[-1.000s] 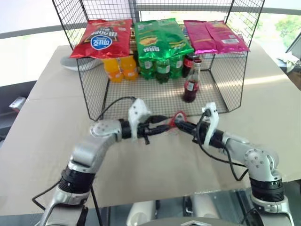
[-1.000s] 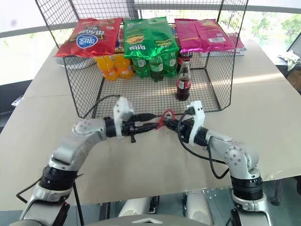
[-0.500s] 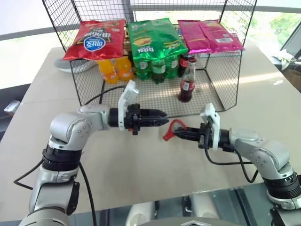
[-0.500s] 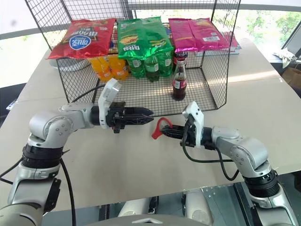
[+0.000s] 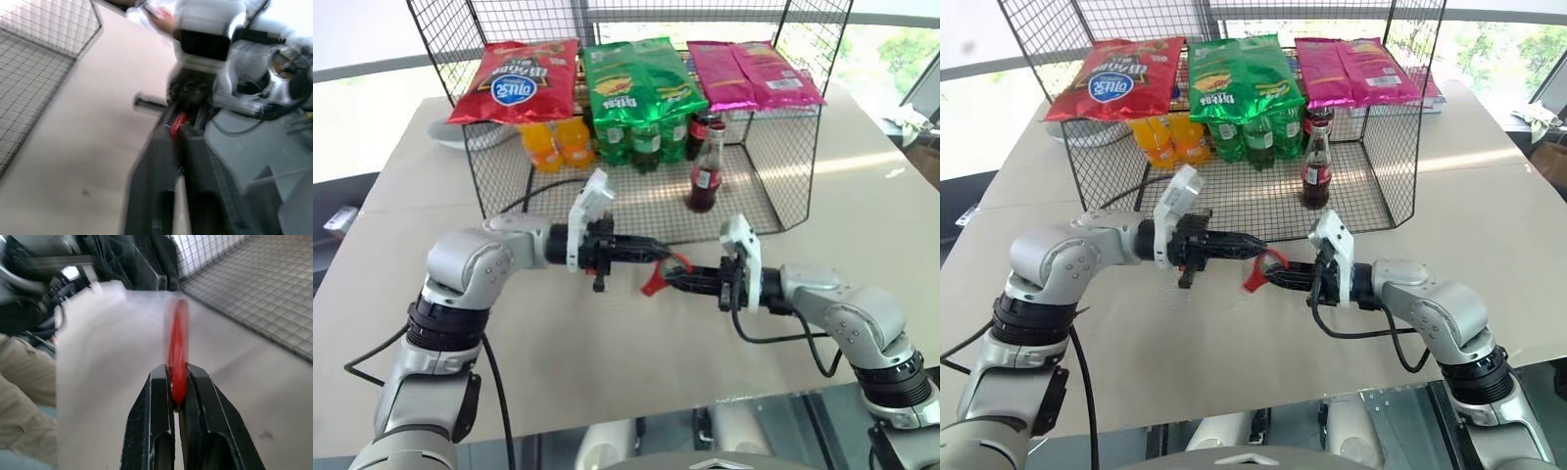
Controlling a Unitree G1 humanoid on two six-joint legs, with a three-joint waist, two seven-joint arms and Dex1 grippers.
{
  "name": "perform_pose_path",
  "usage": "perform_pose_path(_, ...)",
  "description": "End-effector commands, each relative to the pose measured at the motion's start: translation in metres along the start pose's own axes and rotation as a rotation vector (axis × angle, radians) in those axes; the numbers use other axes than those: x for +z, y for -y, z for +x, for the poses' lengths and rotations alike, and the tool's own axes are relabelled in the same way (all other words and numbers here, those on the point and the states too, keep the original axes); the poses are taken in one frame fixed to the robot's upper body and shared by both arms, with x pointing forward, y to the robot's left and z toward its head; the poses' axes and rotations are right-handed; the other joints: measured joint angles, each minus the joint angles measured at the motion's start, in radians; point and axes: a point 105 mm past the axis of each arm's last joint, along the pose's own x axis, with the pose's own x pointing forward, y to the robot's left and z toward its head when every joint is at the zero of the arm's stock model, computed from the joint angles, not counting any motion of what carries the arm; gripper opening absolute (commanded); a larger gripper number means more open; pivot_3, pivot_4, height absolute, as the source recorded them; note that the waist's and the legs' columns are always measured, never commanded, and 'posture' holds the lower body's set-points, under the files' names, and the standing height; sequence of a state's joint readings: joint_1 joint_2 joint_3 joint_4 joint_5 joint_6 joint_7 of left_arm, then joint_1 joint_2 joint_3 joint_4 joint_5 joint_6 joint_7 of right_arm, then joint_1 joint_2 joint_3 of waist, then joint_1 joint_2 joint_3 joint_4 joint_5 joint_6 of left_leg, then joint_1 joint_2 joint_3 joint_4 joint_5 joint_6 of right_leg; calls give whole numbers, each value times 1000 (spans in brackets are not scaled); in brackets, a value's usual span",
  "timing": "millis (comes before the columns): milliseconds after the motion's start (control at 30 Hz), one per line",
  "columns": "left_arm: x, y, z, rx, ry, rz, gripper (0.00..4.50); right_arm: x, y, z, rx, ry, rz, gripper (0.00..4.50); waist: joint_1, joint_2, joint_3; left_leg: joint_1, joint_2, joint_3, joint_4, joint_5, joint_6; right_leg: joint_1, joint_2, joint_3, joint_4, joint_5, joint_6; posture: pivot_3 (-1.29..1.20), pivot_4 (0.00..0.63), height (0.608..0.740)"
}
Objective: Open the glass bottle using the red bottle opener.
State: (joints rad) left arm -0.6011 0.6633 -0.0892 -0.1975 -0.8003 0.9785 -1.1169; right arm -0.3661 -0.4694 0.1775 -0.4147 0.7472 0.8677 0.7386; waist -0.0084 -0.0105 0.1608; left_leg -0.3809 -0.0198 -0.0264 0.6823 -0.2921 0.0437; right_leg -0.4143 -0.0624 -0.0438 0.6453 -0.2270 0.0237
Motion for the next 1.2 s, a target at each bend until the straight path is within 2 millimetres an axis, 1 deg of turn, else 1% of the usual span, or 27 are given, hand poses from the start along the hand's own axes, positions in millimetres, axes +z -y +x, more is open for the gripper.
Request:
perform_pose_path(33, 6, 11, 3, -44, 15, 32, 43, 22, -8, 0, 42, 86, -27, 0, -1, 0, 0, 0, 0, 0, 0, 0, 0, 0, 0, 0, 0, 0, 0, 0, 150, 740)
perform_pose_path(100, 5, 11, 3, -43, 17, 30, 43, 25, -12, -2, 73, 102, -16, 0, -1, 0, 0, 0, 0, 0, 0, 0, 0, 0, 0, 0, 0, 0, 0, 0, 150, 740)
perform_pose_path(233, 1, 12, 0, -31, 20, 14, 43, 25, -7, -3, 30, 112, -8, 0, -1, 0, 0, 0, 0, 0, 0, 0, 0, 0, -1, 0, 0, 0, 0, 0, 150, 740)
perform_pose_path(333, -1, 10, -2, -11, 16, 27, 43, 24, -8, -3, 36, 101, -6, 0, 0, 0, 0, 0, 0, 0, 0, 0, 1, 0, 0, 0, 0, 0, 0, 0, 150, 740)
perform_pose_path(433, 10, 6, -6, 7, 66, 39, 43, 21, -8, -3, 35, 83, -16, 0, 1, 0, 0, 0, 0, 0, 0, -1, 1, 0, 0, 0, 0, 0, 0, 0, 150, 740)
perform_pose_path(467, 13, 4, -8, 18, 80, 42, 536, 20, -7, -3, 30, 77, -19, 0, 1, 0, 0, 0, 0, 0, 0, -1, 2, 0, 0, 0, 0, 0, 0, 0, 150, 740)
perform_pose_path(533, 15, 0, -10, 45, 83, 61, 1251, 19, -7, -3, 30, 71, -22, 0, 1, 0, 0, 0, 0, 0, 0, -1, 2, 0, 0, 0, 0, 0, 0, 0, 150, 740)
perform_pose_path(633, 13, -4, -10, 70, 74, 77, 2504, 18, -9, -2, 40, 70, -25, 0, 0, 0, 0, 0, 0, 0, 0, 0, 0, 0, 0, 0, 0, 0, 0, 0, 150, 740)
perform_pose_path(700, 11, -2, -9, 49, 65, 74, 3386, 19, -10, -2, 48, 71, -29, 0, 0, 0, 0, 0, 0, 0, 0, 0, 0, 0, 0, 0, 0, 0, 0, 0, 150, 740)
perform_pose_path(833, 9, -2, -7, 41, 57, 73, 3386, 20, -14, -2, 68, 78, -36, 0, -1, 0, 0, 0, 0, 0, 0, -1, 1, 0, 0, 0, 0, 0, 0, 0, 150, 740)
perform_pose_path(967, 10, -6, -7, 55, 59, 80, 3386, 21, -19, -2, 97, 83, -41, 0, 0, 0, 0, 0, 0, 0, 0, -1, 2, 0, 0, 0, 0, 0, 0, 0, 150, 740)
perform_pose_path(1100, 9, 1, -5, 7, 51, 70, 3386, 21, -23, -2, 110, 87, -45, 0, 0, 0, 0, 0, 0, 0, 0, -1, 1, 0, 0, 0, 0, 0, 0, 0, 150, 740)
perform_pose_path(1167, 8, 5, -3, -24, 47, 62, 2312, 21, -24, -2, 116, 89, -47, 0, 0, 0, 0, 0, 0, 0, 0, -1, 1, 0, 0, 0, 0, 0, 0, 0, 150, 740)
perform_pose_path(1200, 8, 7, -2, -38, 45, 55, 2152, 22, -25, -1, 118, 89, -48, 0, 0, 0, 0, 0, 0, 0, 0, -1, 1, 0, 0, 0, 0, 0, 0, 0, 150, 740)
